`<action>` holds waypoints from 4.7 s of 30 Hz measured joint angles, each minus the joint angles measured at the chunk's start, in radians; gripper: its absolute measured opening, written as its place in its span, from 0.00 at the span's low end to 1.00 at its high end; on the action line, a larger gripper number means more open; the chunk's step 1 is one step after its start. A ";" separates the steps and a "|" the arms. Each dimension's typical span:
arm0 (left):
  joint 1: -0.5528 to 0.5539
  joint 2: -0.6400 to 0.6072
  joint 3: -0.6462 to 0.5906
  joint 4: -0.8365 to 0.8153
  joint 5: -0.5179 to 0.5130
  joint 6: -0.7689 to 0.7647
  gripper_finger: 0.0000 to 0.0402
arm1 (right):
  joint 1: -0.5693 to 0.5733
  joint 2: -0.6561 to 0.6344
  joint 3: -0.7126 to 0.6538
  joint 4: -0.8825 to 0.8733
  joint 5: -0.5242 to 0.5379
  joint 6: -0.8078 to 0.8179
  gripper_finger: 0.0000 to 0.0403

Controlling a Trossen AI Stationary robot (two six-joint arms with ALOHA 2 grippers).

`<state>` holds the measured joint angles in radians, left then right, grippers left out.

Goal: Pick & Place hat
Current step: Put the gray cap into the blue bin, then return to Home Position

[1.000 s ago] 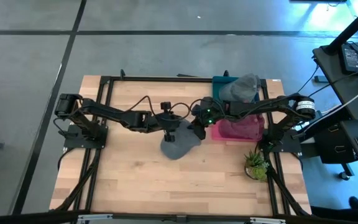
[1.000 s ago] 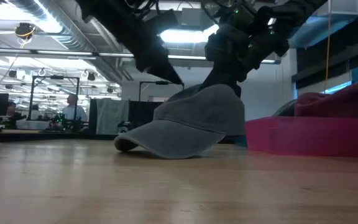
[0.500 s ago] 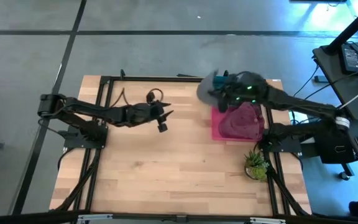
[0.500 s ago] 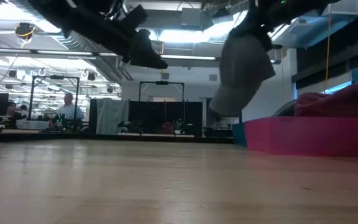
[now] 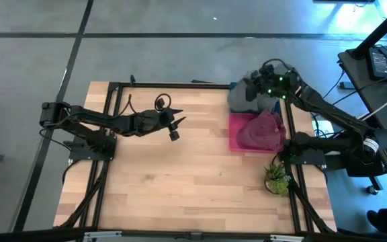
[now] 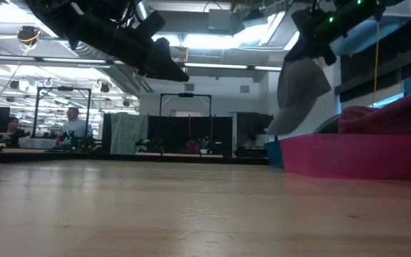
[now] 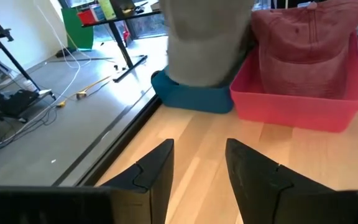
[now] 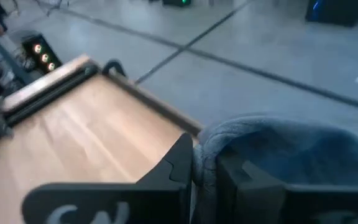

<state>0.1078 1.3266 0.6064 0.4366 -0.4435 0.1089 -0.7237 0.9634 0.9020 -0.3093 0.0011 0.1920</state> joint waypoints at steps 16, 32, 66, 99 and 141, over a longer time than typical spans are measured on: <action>0.000 0.000 0.000 -0.022 -0.004 0.001 0.35 | -0.089 0.032 0.014 -0.165 -0.002 -0.036 0.07; 0.000 0.001 0.000 -0.024 -0.004 -0.001 0.35 | -0.168 0.229 -0.008 -0.230 0.116 -0.196 0.07; 0.026 0.007 0.000 -0.052 0.000 -0.036 0.36 | -0.171 0.364 0.055 -0.492 0.451 -0.111 0.53; 0.126 -0.694 -0.472 -0.085 0.039 -0.290 0.35 | 0.607 -0.256 -0.732 0.660 -0.028 -0.004 0.80; 0.125 -1.327 -0.535 -0.572 -0.105 -0.312 0.35 | 0.606 -0.964 -0.895 0.335 -0.049 -0.023 0.80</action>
<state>0.2329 -0.0001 0.0715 -0.1355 -0.5487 -0.2032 -0.1177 -0.0002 0.0074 0.0261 -0.0479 0.1685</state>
